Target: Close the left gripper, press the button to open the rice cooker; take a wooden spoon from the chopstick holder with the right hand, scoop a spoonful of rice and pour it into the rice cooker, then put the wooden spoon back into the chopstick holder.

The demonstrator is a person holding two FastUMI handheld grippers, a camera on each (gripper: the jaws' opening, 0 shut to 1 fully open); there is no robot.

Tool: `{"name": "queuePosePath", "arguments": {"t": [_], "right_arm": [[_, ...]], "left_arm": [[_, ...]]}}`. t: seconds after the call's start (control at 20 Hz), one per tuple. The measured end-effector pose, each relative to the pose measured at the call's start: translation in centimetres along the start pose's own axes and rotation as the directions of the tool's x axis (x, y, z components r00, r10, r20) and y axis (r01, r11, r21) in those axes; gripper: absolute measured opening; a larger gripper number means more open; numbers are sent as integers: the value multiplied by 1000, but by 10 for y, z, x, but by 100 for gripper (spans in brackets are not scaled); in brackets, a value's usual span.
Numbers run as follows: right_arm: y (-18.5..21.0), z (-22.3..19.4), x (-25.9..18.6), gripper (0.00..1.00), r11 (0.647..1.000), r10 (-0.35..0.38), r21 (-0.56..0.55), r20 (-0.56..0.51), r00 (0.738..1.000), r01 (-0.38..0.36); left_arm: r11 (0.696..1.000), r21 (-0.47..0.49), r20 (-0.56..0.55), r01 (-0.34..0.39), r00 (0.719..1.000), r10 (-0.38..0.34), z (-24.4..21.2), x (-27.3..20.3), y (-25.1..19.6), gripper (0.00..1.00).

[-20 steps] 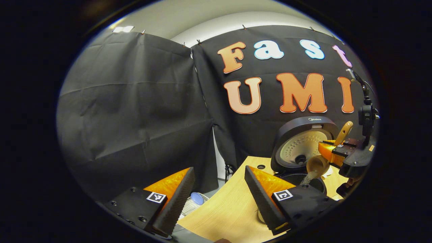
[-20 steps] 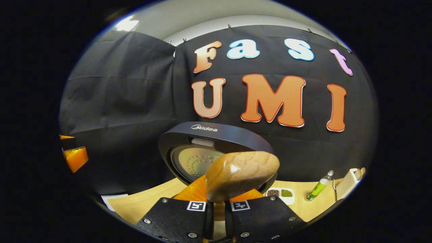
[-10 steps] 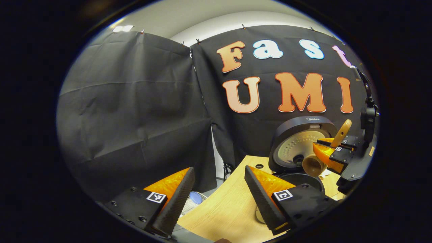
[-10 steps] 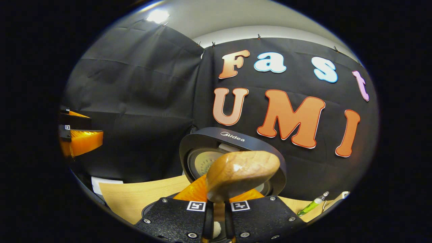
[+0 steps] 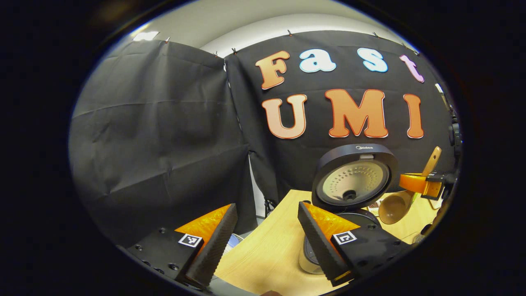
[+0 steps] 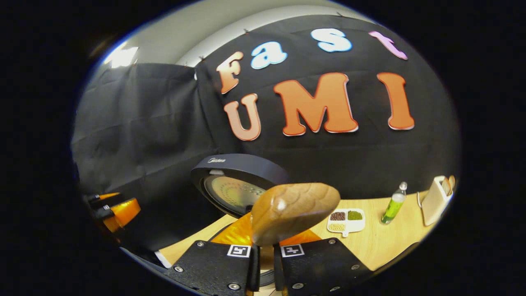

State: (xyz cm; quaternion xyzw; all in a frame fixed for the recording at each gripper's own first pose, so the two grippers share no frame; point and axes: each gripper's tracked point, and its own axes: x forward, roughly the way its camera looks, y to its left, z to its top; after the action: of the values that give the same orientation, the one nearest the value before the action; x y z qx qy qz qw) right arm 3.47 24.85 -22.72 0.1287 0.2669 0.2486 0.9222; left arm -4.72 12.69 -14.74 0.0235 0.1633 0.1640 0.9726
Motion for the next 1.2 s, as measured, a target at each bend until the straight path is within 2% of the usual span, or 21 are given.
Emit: {"name": "queuePosePath", "arguments": {"t": [0.2,0.35,0.7,1.0,1.05,1.1,1.2], "right_arm": [[-55,-2,-32,13,986,-79,144,-34,996,83],[-108,-9,-58,13,965,-177,188,-47,983,182],[-213,-45,-121,13,885,-389,236,-103,915,402],[-274,-72,-161,13,811,-505,246,-162,848,530],[-282,-79,-165,13,804,-514,240,-178,839,543],[-286,-87,-169,12,802,-518,228,-194,833,552],[-295,-104,-172,13,801,-528,191,-221,820,567]], "left_arm": [[999,16,3,47,999,-47,3,-3,-34,92],[996,27,2,84,996,-84,4,-4,-60,92],[986,49,10,159,987,-160,14,-5,-112,92],[974,84,12,212,977,-214,19,-10,-149,92],[972,84,7,219,975,-221,20,-10,-154,92],[970,84,8,227,973,-229,21,-11,-159,100],[966,93,18,243,969,-246,26,-13,-168,100]]}}
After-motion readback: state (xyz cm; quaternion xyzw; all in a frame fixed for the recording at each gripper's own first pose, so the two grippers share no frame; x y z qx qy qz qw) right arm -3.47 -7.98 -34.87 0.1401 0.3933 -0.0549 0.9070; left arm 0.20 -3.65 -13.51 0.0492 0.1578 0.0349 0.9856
